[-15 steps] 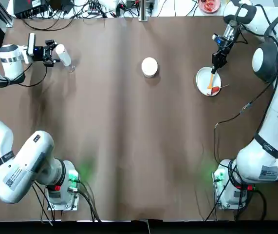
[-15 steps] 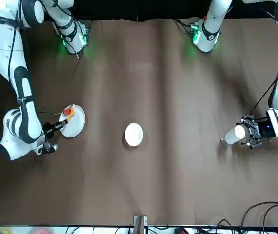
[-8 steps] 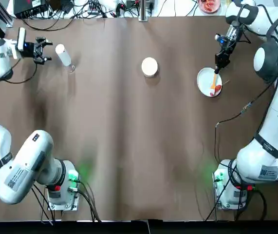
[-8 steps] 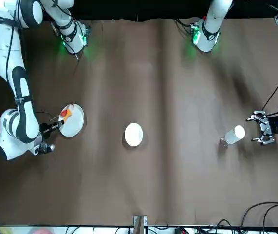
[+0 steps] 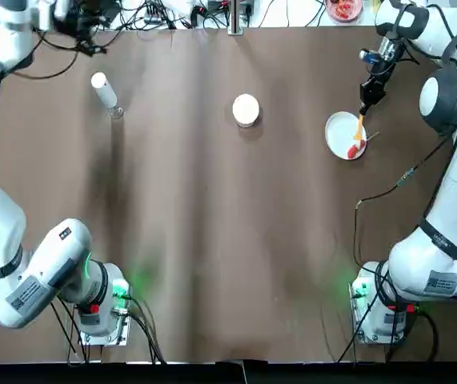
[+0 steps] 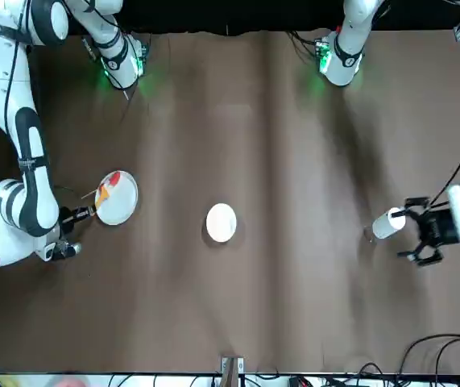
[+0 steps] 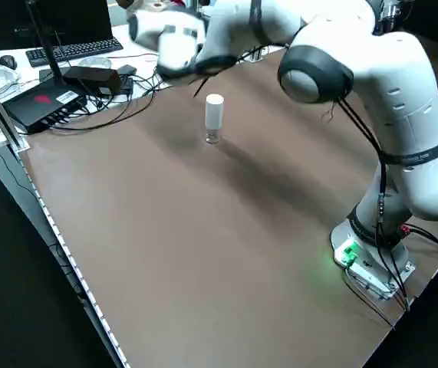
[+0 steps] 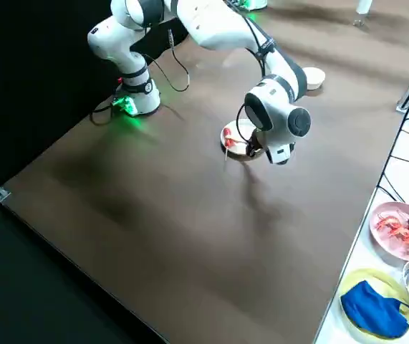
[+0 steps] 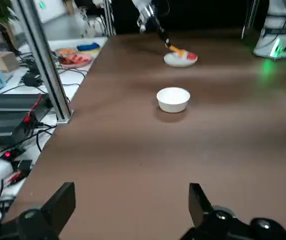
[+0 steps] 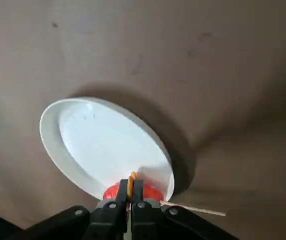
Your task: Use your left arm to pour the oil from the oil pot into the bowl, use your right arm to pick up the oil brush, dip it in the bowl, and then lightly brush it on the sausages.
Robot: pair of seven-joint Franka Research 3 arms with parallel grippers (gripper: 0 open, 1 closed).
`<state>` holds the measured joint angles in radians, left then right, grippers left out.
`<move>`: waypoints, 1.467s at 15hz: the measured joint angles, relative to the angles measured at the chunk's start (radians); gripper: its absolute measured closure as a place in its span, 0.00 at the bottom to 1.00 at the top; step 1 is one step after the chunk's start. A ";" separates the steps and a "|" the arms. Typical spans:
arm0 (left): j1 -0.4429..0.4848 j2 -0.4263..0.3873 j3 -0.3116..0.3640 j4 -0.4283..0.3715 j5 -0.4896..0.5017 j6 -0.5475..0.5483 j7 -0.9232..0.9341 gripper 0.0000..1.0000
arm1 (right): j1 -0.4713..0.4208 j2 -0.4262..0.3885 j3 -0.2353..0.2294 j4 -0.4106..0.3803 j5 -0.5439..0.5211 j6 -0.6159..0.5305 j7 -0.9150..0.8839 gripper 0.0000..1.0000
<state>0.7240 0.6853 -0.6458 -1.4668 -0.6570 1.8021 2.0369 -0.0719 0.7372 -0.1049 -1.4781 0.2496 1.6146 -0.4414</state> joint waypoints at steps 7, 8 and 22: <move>-0.278 -0.045 -0.003 -0.015 0.171 0.230 -0.319 0.00 | 0.001 -0.022 0.010 0.049 -0.077 0.000 -0.007 0.96; -0.304 -0.063 -0.003 -0.019 0.210 0.256 -0.405 0.00 | 0.008 -0.030 0.010 0.051 -0.078 -0.001 -0.007 0.96; -0.324 -0.461 0.003 -0.146 0.676 -0.069 -1.853 0.00 | 0.083 -0.067 0.014 0.021 -0.273 0.029 0.041 0.96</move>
<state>0.4000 0.2238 -0.6426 -1.6129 0.0186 1.7331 0.1841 0.0115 0.6706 -0.0913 -1.4571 -0.0235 1.6436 -0.4009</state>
